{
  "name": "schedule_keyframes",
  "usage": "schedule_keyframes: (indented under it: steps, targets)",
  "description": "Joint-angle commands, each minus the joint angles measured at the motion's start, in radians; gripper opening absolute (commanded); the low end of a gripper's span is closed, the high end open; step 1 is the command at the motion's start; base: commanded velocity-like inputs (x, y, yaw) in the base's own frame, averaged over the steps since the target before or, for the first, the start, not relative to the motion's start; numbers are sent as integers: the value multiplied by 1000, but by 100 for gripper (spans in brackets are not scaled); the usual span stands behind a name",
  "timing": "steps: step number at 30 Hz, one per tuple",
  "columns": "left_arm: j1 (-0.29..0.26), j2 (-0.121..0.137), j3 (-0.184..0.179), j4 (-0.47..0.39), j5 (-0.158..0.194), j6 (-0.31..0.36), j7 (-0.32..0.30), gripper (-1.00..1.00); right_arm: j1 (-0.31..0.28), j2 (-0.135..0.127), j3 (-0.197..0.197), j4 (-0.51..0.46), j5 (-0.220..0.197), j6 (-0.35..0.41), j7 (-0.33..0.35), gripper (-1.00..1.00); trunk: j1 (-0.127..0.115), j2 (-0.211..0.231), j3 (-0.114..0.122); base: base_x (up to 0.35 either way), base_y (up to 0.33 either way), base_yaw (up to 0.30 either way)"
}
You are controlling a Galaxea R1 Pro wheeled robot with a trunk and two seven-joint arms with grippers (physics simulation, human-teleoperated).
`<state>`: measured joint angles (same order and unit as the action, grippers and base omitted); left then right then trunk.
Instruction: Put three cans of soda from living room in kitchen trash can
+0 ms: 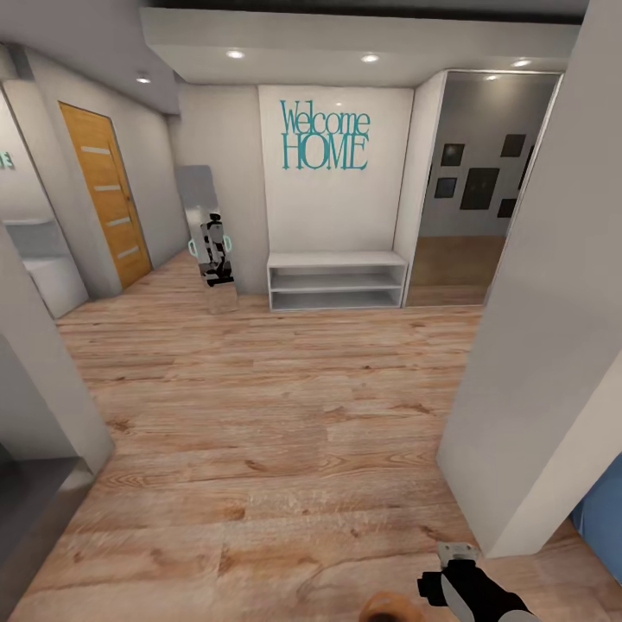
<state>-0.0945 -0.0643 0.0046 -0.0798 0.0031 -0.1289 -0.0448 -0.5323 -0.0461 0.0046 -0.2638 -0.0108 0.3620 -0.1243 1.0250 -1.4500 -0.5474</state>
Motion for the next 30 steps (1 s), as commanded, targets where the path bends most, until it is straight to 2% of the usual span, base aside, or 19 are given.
schedule_keyframes:
  steps: [1,23,30]
  targets:
    - [0,0,0,0,0,0,0,100,0,0,0,0,0,0,0,100,0,0,-1,0,0,0]
    - [1,0,0,0,0,-1,-1,100,0,-1,-1,-1,0,0,20,100,0,0,-32,0,0,1]
    - [1,0,0,0,0,-2,-2,100,0,-2,-2,-3,1,0,28,100,0,0,-36,0,0,4]
